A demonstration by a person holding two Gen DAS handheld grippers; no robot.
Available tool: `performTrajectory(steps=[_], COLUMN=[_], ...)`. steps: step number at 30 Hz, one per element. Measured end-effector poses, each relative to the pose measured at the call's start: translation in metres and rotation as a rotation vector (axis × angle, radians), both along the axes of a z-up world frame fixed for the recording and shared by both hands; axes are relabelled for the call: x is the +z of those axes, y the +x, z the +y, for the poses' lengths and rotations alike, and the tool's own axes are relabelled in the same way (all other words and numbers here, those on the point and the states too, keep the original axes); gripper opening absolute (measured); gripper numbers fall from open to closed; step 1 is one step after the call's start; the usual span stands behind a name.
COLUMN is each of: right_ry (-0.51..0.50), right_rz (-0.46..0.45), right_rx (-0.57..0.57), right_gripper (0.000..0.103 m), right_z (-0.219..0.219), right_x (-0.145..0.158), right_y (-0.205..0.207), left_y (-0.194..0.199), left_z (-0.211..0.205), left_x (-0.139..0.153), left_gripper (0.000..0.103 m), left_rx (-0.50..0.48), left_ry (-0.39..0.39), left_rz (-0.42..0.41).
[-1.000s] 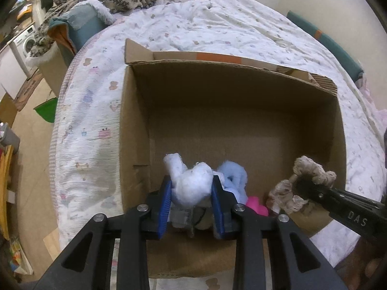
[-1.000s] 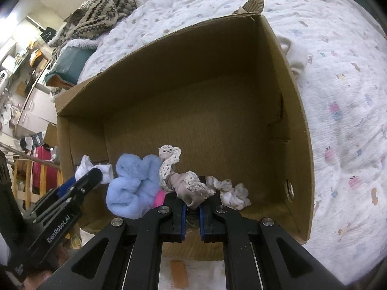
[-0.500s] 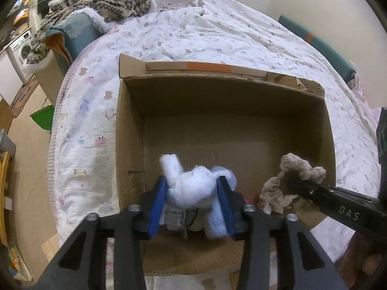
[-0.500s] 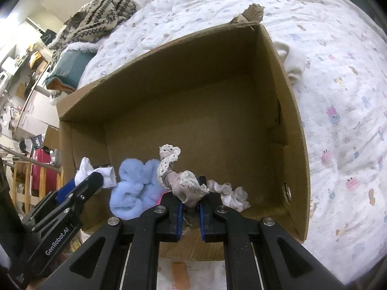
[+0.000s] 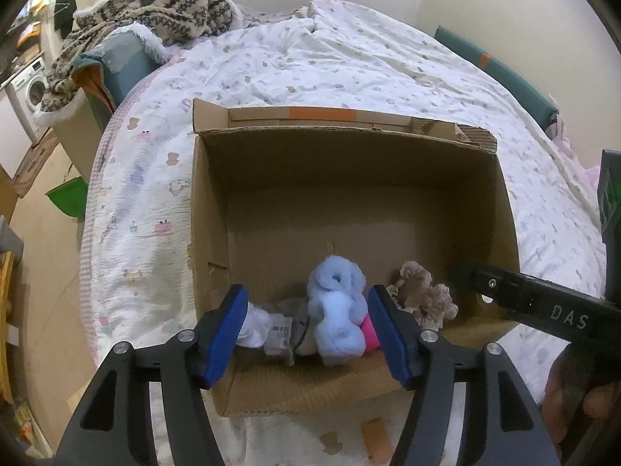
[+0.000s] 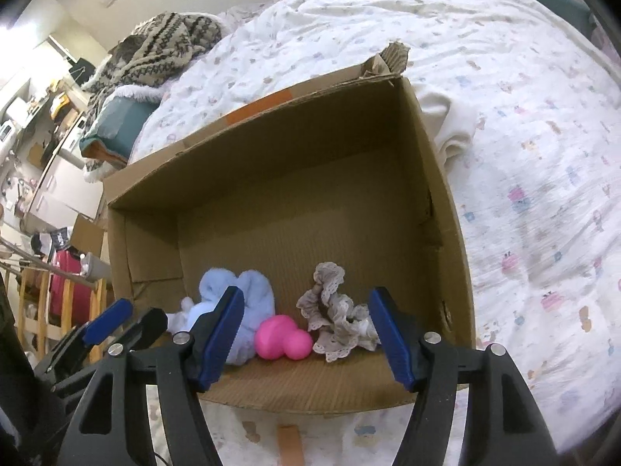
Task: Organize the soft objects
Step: 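Withdraw both open tools from the box toward the orange tube, then grasp the orange foam tube with the left tool while the right tool grasps the translucent cream item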
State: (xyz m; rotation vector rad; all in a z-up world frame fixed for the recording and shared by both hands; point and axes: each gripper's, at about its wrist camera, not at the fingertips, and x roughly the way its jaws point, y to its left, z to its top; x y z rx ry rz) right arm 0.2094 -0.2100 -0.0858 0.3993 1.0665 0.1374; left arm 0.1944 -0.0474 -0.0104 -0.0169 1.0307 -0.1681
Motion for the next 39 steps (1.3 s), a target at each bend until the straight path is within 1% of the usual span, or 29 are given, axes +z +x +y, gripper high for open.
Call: performTrajectory(steps=[3, 6, 9, 11, 15, 17, 20, 22, 28, 29, 31, 33, 36, 39], right_ry=[0.008, 0.019, 0.047, 0.033, 0.070, 0.078, 0.103, 0.119, 0.151, 0.166, 0.149, 0.162, 0.175, 0.216], right_rz=[-0.007, -0.014, -0.029, -0.034, -0.049, -0.049, -0.028, -0.033, -0.059, -0.072, -0.084, -0.088, -0.087, -0.046], right_rx=[-0.002, -0.005, -0.022, -0.030, -0.062, -0.079, -0.089, -0.096, -0.120, -0.116, -0.106, -0.094, -0.090, -0.103], right_gripper=[0.071, 0.071, 0.071, 0.071, 0.071, 0.071, 0.071, 0.071, 0.071, 0.071, 0.071, 0.071, 0.071, 0.071], right_z=[-0.002, -0.005, -0.011, -0.013, -0.026, -0.032, -0.038, -0.041, -0.049, -0.050, -0.050, -0.051, -0.054, -0.061], right_x=[0.004, 0.010, 0.016, 0.019, 0.026, 0.028, 0.026, 0.027, 0.026, 0.026, 0.026, 0.025, 0.017, 0.000], right_y=[-0.006, -0.014, -0.025, -0.031, -0.048, -0.057, -0.068, -0.076, -0.096, -0.098, -0.101, -0.104, -0.108, -0.109], left_y=[-0.005, -0.007, -0.017, -0.024, -0.045, -0.058, -0.072, -0.082, -0.098, -0.101, -0.103, -0.104, -0.107, -0.108], left_z=[0.001, -0.001, -0.001, -0.003, -0.009, -0.011, -0.014, -0.016, -0.017, -0.018, -0.019, -0.024, -0.032, -0.040], left_x=[0.003, 0.006, 0.010, 0.009, -0.001, -0.007, -0.017, -0.019, -0.021, -0.021, -0.023, -0.026, -0.033, -0.040], left_gripper=[0.061, 0.061, 0.061, 0.061, 0.061, 0.061, 0.061, 0.061, 0.061, 0.061, 0.061, 0.061, 0.061, 0.061], left_rx=[0.003, -0.014, 0.012, 0.025, 0.025, 0.027, 0.028, 0.034, 0.048, 0.053, 0.051, 0.037, 0.018, -0.008], left_ry=[0.002, -0.006, -0.022, -0.027, -0.014, -0.021, -0.021, -0.017, -0.005, -0.010, -0.015, 0.002, 0.019, 0.039], left_rz=[-0.002, 0.029, 0.024, 0.034, 0.065, 0.089, 0.130, 0.145, 0.133, 0.127, 0.131, 0.142, 0.158, 0.171])
